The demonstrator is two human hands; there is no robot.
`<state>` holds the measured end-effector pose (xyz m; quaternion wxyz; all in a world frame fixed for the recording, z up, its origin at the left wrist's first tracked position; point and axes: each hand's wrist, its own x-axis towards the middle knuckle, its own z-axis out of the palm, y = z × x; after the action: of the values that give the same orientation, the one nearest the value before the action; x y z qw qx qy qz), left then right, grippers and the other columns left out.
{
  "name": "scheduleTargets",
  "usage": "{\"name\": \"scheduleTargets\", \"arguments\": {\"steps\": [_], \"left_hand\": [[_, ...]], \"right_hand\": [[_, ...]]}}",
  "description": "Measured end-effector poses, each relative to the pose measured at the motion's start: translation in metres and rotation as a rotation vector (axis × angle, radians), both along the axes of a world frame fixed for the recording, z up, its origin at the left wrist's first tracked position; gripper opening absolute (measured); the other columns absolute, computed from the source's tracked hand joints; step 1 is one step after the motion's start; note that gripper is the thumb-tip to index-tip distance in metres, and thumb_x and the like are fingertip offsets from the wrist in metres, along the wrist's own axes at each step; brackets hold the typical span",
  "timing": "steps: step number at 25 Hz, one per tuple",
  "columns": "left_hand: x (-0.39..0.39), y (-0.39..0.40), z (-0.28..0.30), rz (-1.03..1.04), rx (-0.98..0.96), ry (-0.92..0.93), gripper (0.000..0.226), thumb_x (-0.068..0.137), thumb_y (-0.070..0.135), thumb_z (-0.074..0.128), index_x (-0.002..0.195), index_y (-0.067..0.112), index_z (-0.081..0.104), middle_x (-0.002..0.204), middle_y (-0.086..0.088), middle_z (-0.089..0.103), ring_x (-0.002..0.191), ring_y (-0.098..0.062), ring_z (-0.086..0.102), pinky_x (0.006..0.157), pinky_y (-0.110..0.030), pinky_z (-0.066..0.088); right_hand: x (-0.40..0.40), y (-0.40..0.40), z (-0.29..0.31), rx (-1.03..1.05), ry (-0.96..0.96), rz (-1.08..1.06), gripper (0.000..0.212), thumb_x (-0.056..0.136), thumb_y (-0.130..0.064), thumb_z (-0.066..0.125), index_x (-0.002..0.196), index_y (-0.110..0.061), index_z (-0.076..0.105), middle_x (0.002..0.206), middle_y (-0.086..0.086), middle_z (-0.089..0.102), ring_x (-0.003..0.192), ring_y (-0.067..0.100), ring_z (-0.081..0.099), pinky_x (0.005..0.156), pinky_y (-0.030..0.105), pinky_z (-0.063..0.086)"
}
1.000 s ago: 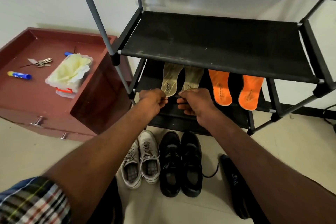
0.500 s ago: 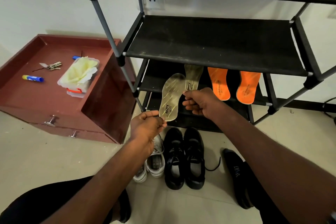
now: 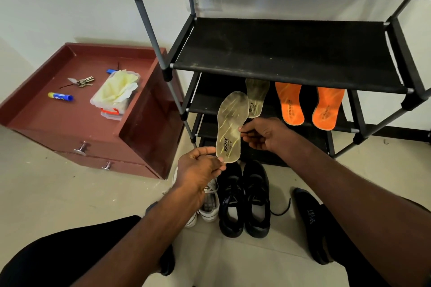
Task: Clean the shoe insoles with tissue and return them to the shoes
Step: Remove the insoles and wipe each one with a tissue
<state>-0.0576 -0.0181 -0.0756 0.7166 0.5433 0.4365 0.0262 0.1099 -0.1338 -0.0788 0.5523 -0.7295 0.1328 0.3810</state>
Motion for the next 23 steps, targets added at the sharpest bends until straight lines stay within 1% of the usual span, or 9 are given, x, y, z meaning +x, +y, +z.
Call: {"name": "scheduleTargets", "arguments": {"steps": [3,6,10,12,14,16,20,21,23], "left_hand": [[0.0,0.016,0.004,-0.1,-0.007,0.116,0.011,0.097,0.006,0.069,0.108,0.006,0.07,0.079,-0.008,0.072,0.071,-0.021,0.068,0.062,-0.028,0.057],[0.01,0.04,0.0,0.015,0.025,0.126,0.009,0.1,0.016,0.064,0.099,0.009,0.07,0.075,-0.003,0.058,0.065,-0.018,0.058,0.061,-0.03,0.052],[0.027,0.046,-0.01,0.061,-0.221,0.044,0.04,0.107,0.046,0.051,0.09,0.013,0.067,0.087,-0.007,0.068,0.082,-0.022,0.063,0.078,-0.037,0.055],[0.031,0.044,-0.02,0.044,-0.318,-0.024,0.057,0.1,0.061,0.054,0.105,0.007,0.071,0.11,-0.017,0.07,0.106,-0.031,0.065,0.103,-0.047,0.053],[0.029,0.041,-0.025,0.039,-0.42,-0.116,0.073,0.094,0.067,0.058,0.128,0.004,0.068,0.135,-0.021,0.064,0.126,-0.034,0.061,0.113,-0.053,0.046],[0.028,0.04,-0.026,0.056,-0.505,-0.2,0.067,0.099,0.064,0.052,0.13,0.006,0.069,0.129,-0.019,0.069,0.117,-0.033,0.068,0.104,-0.049,0.051],[0.028,0.041,-0.031,0.049,-0.595,-0.28,0.064,0.103,0.06,0.047,0.101,0.007,0.082,0.106,-0.016,0.076,0.095,-0.03,0.074,0.09,-0.045,0.054],[0.028,0.041,-0.03,0.04,-0.604,-0.297,0.063,0.103,0.059,0.047,0.101,0.007,0.083,0.107,-0.015,0.076,0.094,-0.029,0.075,0.089,-0.044,0.054],[0.027,0.038,-0.028,-0.012,-0.639,-0.329,0.065,0.103,0.061,0.045,0.114,0.007,0.08,0.12,-0.015,0.073,0.099,-0.028,0.073,0.089,-0.043,0.055]], "right_hand": [[-0.002,-0.003,0.002,0.016,0.003,0.005,0.011,0.08,-0.002,0.08,0.09,-0.002,0.074,0.072,0.008,0.072,0.061,0.013,0.066,0.059,0.028,0.054],[-0.007,-0.001,0.003,0.036,0.048,0.043,0.013,0.081,-0.003,0.079,0.093,-0.002,0.075,0.074,0.007,0.073,0.062,0.012,0.068,0.059,0.026,0.054],[-0.018,0.005,0.009,0.12,0.156,0.146,0.013,0.084,-0.01,0.08,0.096,-0.007,0.076,0.073,0.003,0.074,0.064,0.01,0.068,0.063,0.024,0.054],[-0.021,0.007,0.012,0.163,0.183,0.174,0.021,0.083,-0.012,0.08,0.104,-0.006,0.077,0.076,0.003,0.075,0.067,0.01,0.069,0.065,0.024,0.054],[-0.025,0.007,0.012,0.171,0.19,0.194,0.026,0.083,-0.012,0.081,0.107,-0.005,0.077,0.078,0.003,0.075,0.068,0.01,0.069,0.067,0.024,0.054],[-0.026,0.008,0.011,0.162,0.185,0.198,0.027,0.081,-0.011,0.082,0.107,-0.006,0.077,0.08,0.004,0.076,0.069,0.01,0.07,0.068,0.025,0.054],[-0.028,0.005,0.011,0.159,0.164,0.193,0.028,0.079,-0.01,0.084,0.106,-0.009,0.077,0.085,0.005,0.078,0.071,0.011,0.071,0.068,0.026,0.054],[-0.029,0.005,0.012,0.161,0.162,0.191,0.03,0.079,-0.01,0.084,0.108,-0.009,0.077,0.086,0.006,0.078,0.07,0.011,0.071,0.067,0.026,0.054],[-0.03,0.004,0.013,0.158,0.157,0.205,0.032,0.079,-0.01,0.084,0.11,-0.007,0.076,0.087,0.006,0.078,0.069,0.01,0.072,0.065,0.025,0.054]]}}
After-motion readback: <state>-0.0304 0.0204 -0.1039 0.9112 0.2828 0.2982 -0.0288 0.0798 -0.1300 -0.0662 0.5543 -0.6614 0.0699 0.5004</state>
